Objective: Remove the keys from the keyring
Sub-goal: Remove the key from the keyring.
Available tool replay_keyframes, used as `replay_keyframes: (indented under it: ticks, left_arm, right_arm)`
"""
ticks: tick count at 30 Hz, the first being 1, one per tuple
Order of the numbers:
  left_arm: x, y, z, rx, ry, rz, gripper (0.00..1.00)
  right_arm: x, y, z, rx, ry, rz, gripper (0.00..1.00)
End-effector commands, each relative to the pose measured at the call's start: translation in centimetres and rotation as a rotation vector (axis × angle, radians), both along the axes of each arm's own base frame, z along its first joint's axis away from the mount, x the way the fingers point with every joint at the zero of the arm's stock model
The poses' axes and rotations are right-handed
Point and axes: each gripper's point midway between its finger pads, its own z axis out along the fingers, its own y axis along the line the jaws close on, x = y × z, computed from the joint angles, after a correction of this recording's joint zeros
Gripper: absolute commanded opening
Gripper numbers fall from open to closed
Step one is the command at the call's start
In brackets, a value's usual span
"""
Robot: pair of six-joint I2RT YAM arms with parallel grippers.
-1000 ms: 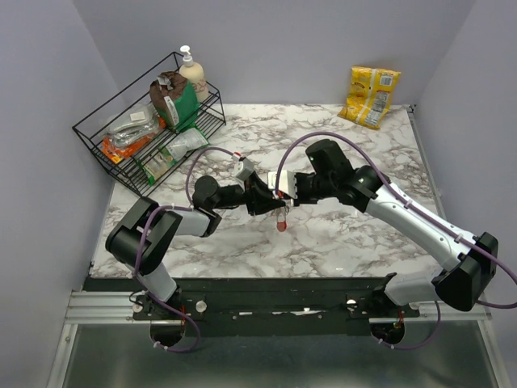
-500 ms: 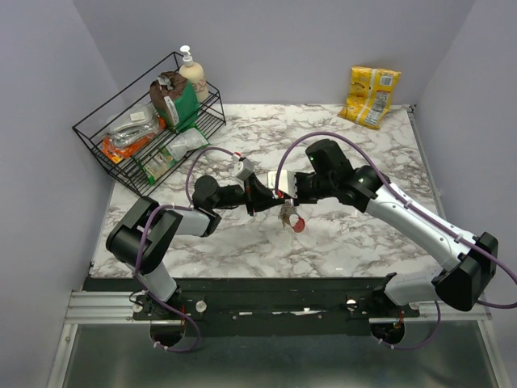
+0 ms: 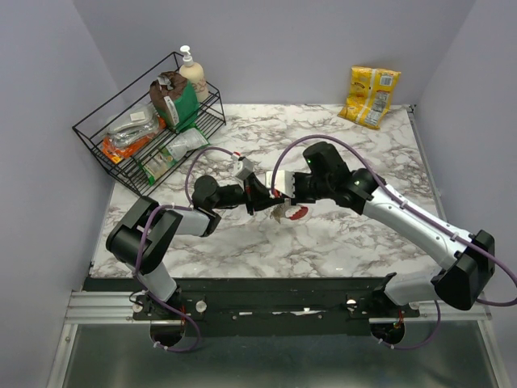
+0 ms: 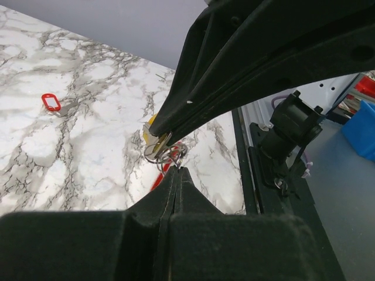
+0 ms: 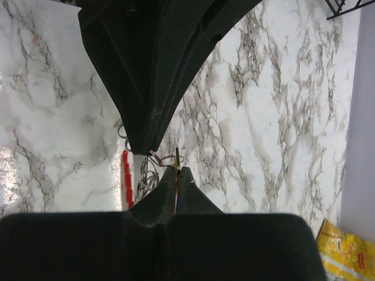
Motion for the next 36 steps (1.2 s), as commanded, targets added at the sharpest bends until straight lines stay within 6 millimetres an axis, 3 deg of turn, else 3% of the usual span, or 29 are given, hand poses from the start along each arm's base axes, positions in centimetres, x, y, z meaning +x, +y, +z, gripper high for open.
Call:
replay_keyframes:
  ticks: [1,8,17,22,36]
  left_arm:
    - [-0.4,1.3,6.3,-0.187,-0.328,0.048,0.00]
    - [0.3,2.2,7.1,-0.198,-0.372,0.133,0.00]
    - [2.1,3.2,6.7,-0.166,-0.413,0.277,0.00]
    - [3.1,3.4,6.0,-0.130,-0.408,0.339,0.00]
    - [3.3,2.2,3.4,-0.016,-0.455,0.388,0.00]
  right_arm:
    - [0.8,-0.2,-0.8,0.003,-0.030,-0.049,0.01]
    - [0.3,-0.4,-1.6,0.014,0.014,-0.082,0.01]
    - [-0.3,-1.0,-2.1,0.005,0.037,-0.094,0.01]
    - [-0.1,-0.7,-0.6,0.038,0.017,-0.092,0.01]
    - [1.0,0.2,3.7,0.115,0.014,-0.161,0.01]
